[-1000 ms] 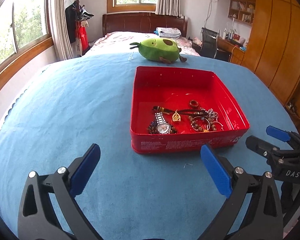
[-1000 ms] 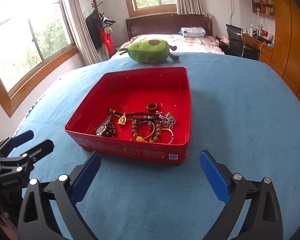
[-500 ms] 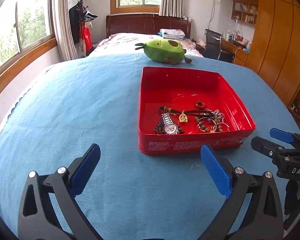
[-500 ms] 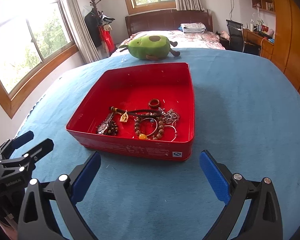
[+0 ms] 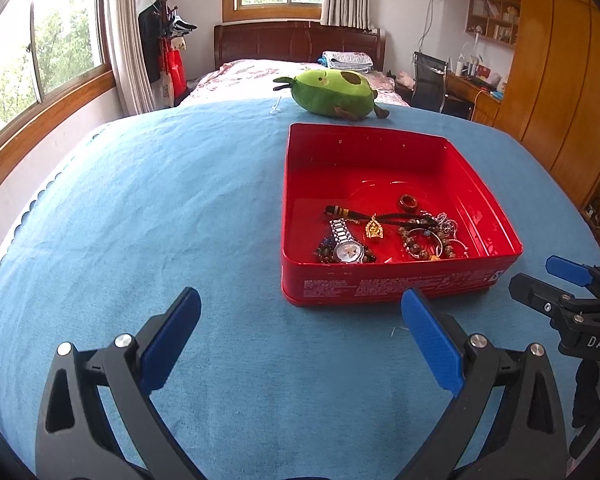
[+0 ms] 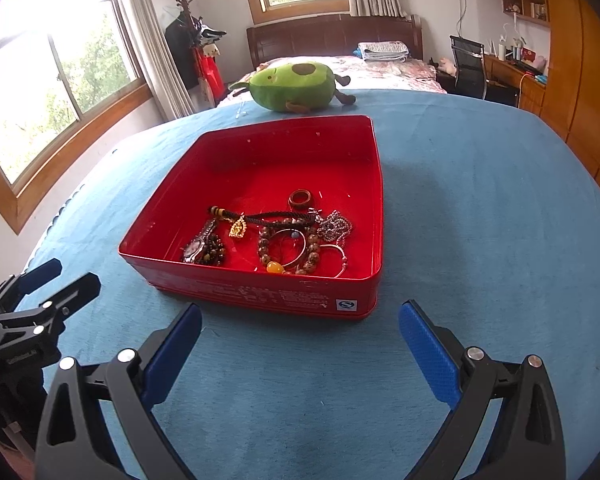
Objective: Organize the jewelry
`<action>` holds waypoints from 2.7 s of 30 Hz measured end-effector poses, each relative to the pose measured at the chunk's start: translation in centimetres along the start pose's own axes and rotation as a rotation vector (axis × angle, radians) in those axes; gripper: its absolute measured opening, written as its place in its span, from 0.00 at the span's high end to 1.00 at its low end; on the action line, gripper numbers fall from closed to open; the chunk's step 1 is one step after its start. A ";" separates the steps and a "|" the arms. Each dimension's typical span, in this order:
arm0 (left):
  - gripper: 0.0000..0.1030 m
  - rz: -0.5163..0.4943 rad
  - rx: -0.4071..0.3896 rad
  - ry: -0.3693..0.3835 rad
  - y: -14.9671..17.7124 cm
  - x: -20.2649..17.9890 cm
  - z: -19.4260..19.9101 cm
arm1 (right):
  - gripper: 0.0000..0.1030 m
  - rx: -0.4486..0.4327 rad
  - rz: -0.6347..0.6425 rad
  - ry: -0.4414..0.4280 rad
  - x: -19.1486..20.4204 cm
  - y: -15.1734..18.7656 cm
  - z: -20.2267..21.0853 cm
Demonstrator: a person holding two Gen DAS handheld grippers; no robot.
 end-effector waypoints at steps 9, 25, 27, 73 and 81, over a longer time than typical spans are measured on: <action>0.03 -0.001 0.002 -0.002 0.0 0.0 -0.2 | 0.04 0.001 0.004 0.003 0.0 0.0 0.0; 0.03 -0.011 0.011 -0.002 0.1 -0.1 -0.4 | 0.04 0.009 0.009 0.002 0.0 0.1 -0.2; 0.03 -0.011 0.012 0.000 0.1 -0.1 -0.4 | 0.04 0.010 0.009 0.003 0.0 0.1 -0.3; 0.03 -0.018 0.030 -0.016 0.4 0.0 -1.1 | 0.04 0.018 0.013 0.003 0.0 0.3 -0.6; 0.03 -0.018 0.031 -0.015 0.3 0.0 -1.1 | 0.04 0.019 0.012 0.003 0.0 0.3 -0.6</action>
Point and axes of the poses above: each gripper's, at about its wrist camera, not at the fingertips, and z roughly against the way its jaws point, x to its left, y to its underside, the point moved 9 cm from there along -z, roughly the way its jaws point, and after that the axes turned 1 degree about -z, right-handed, at the moved point
